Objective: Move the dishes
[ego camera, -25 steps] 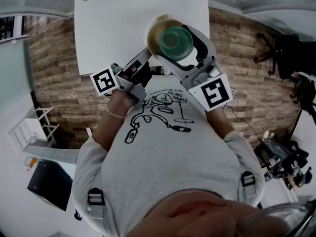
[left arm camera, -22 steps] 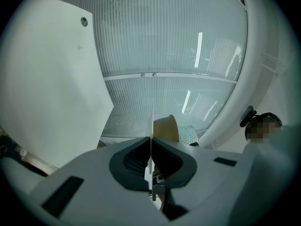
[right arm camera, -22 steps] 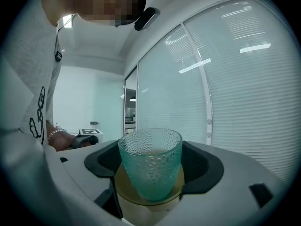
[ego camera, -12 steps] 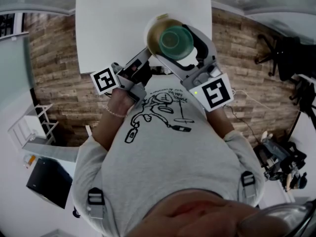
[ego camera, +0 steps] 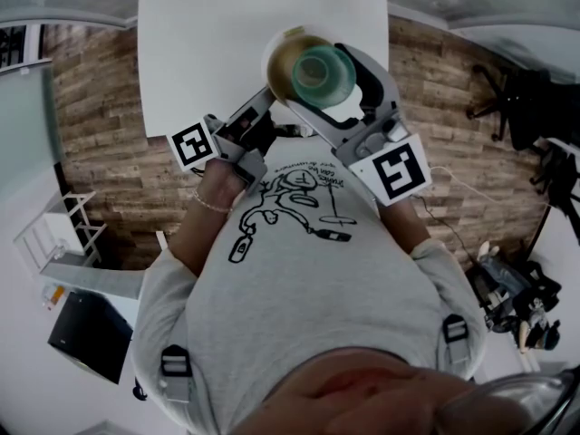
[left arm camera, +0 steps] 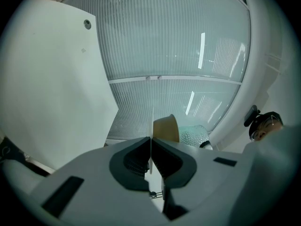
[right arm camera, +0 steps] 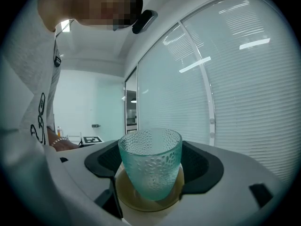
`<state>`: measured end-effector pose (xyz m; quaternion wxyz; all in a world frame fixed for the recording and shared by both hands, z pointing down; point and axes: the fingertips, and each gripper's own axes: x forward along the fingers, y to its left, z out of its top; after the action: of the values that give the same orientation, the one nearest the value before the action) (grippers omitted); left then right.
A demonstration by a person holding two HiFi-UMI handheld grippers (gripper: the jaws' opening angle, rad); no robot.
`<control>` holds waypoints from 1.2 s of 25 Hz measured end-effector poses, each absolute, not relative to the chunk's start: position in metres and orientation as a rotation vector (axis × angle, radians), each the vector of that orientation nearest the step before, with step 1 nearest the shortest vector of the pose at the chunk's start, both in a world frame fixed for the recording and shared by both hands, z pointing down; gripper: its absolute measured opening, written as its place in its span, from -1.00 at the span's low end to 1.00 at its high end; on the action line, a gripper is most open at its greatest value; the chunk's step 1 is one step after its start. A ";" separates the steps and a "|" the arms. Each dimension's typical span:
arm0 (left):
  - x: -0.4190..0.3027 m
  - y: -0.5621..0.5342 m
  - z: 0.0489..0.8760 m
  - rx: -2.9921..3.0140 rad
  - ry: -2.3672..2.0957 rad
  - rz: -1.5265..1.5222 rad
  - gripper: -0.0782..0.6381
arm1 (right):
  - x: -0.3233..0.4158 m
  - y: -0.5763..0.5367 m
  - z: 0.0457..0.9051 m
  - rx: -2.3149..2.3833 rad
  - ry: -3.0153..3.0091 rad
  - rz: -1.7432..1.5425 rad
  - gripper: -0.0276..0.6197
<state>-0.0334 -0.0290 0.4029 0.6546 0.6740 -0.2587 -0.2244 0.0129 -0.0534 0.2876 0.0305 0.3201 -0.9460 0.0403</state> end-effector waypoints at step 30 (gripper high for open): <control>-0.078 -0.041 0.454 1.456 -0.711 -0.497 -0.76 | 0.047 -0.065 0.310 1.079 -2.835 0.054 0.29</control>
<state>-0.0777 -0.0409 0.4543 0.6620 0.6438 -0.3145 -0.2199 0.0474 -0.0645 0.3104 0.0539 0.3551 -0.9331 0.0179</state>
